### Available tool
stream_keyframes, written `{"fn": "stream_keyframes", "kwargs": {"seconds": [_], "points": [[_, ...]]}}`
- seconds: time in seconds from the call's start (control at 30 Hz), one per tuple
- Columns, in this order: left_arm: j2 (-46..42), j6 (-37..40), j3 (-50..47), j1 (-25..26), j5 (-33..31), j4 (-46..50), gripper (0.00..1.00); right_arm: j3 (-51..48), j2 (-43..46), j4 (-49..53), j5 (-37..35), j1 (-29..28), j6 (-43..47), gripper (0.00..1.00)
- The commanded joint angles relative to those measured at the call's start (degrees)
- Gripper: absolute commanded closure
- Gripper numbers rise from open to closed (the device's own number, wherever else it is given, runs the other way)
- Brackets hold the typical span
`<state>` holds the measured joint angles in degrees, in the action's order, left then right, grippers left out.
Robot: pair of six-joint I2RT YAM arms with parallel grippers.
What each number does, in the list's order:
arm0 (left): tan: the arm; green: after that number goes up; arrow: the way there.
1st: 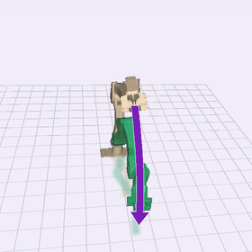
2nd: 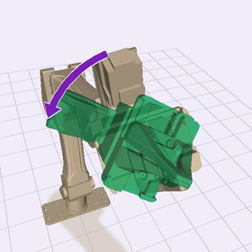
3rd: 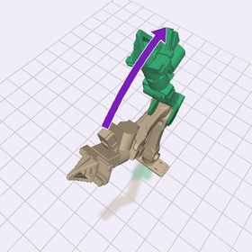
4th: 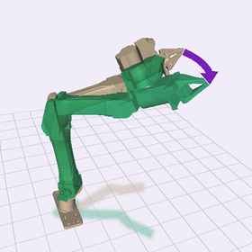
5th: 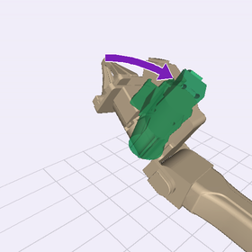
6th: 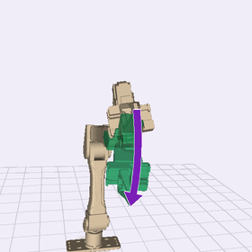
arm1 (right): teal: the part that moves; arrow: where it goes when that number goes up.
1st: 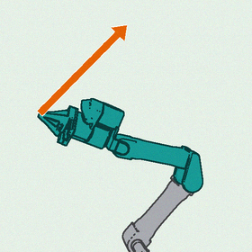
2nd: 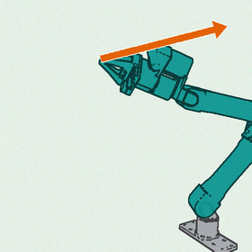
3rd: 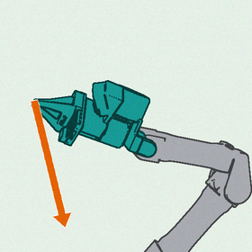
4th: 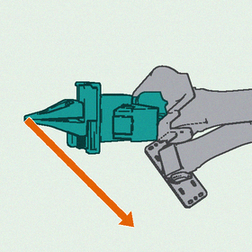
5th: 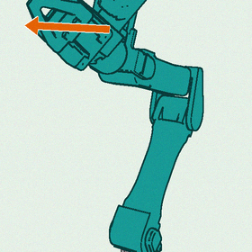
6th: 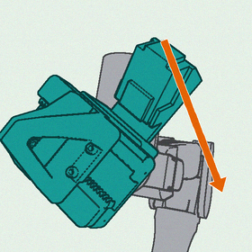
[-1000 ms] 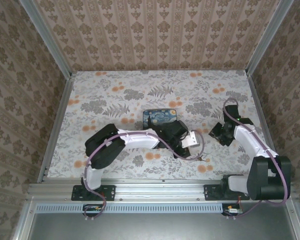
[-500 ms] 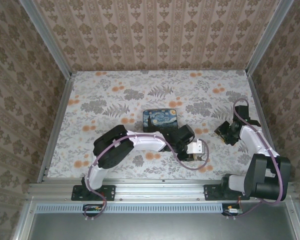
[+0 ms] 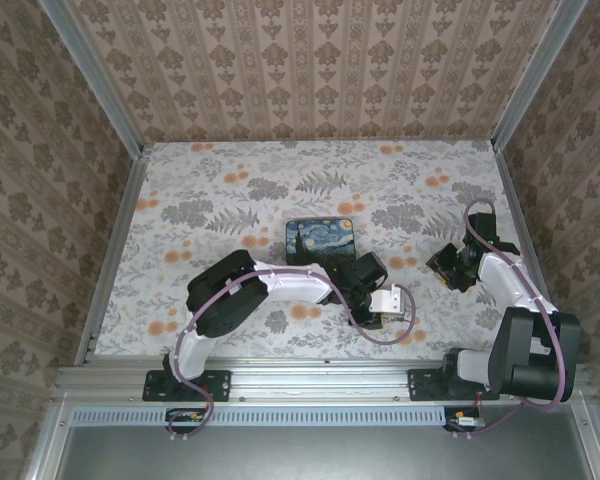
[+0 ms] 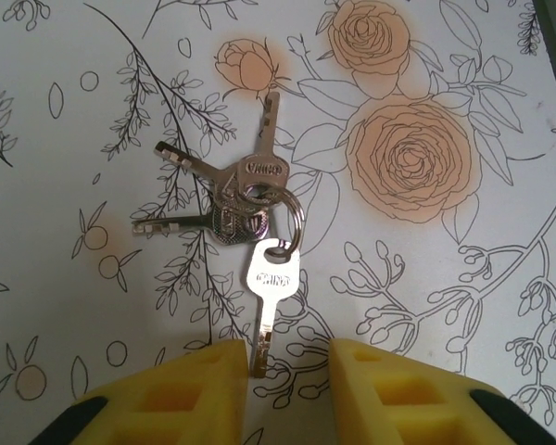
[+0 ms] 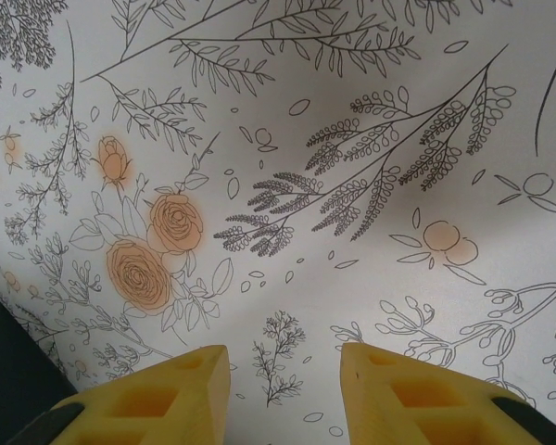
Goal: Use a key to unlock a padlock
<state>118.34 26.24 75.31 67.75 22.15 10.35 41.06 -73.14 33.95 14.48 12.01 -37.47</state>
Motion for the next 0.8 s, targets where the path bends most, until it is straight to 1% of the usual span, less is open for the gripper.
{"fn": "stream_keyframes", "kwargs": {"seconds": [0.0, 0.07, 0.27, 0.5, 0.57, 0.63, 0.7, 0.77], "points": [[1.4, 1.1, 1.4, -0.8, -1.5, 2.5, 0.68, -0.7, 0.1, 0.0, 1.9, 0.1, 1.0, 0.61], [2.2, 1.4, 2.5, -0.8, -1.9, 3.7, 0.68, -0.5, 0.4, 0.1, 2.4, 0.1, 1.2, 0.61], [5.1, 3.9, 6.7, 0.1, -4.6, 9.9, 0.74, 0.3, 1.3, 0.8, 3.5, 0.1, 1.7, 0.62], [6.2, 3.9, 8.0, 0.1, -7.4, 12.3, 0.81, 0.2, 2.0, 0.8, 4.2, 0.1, 2.0, 0.63], [6.2, 4.3, 8.0, 0.1, -8.3, 12.7, 0.85, 0.2, 2.0, 0.7, 4.3, 0.1, 2.0, 0.63], [6.4, 4.3, 8.3, 0.0, -8.8, 13.2, 0.86, 0.3, 2.0, 0.7, 5.0, 0.0, 2.2, 0.63], [6.2, 3.9, 8.2, -0.4, -8.9, 13.2, 0.91, 0.3, 2.0, 1.0, 5.3, -0.8, 2.7, 0.63], [5.6, 3.0, 8.0, -1.1, -8.7, 12.7, 0.93, 0.0, 2.4, 1.5, 5.1, -2.1, 2.8, 0.63]]}}
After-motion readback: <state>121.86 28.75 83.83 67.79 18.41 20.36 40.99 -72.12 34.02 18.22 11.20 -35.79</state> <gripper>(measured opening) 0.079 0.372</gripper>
